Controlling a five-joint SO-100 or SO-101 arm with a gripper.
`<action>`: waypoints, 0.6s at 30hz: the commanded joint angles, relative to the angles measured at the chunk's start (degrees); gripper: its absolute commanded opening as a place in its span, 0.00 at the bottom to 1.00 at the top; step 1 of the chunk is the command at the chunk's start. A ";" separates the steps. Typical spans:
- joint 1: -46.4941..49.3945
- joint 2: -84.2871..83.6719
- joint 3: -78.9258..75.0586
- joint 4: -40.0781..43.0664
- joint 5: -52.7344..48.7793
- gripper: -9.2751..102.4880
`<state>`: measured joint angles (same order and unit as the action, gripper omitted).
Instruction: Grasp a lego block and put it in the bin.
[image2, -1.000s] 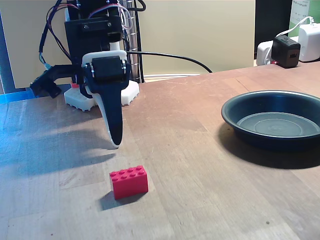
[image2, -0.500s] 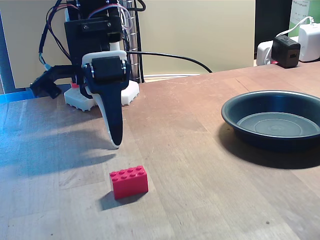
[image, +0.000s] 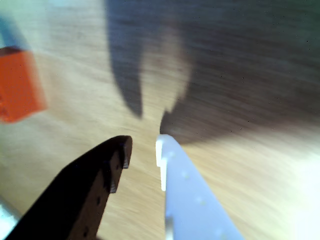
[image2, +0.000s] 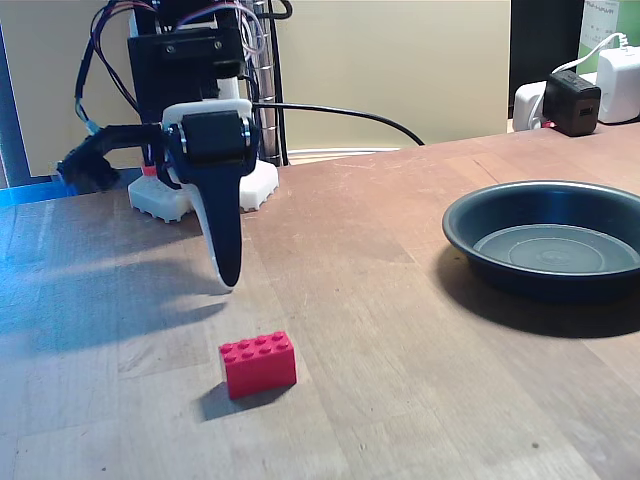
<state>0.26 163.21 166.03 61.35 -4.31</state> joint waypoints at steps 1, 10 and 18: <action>-0.09 -0.18 -9.05 7.91 -0.35 0.09; -2.02 -16.96 -22.06 13.97 -0.44 0.09; -4.31 -34.98 -36.83 16.44 -0.53 0.09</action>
<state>-3.16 133.33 135.00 77.61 -4.83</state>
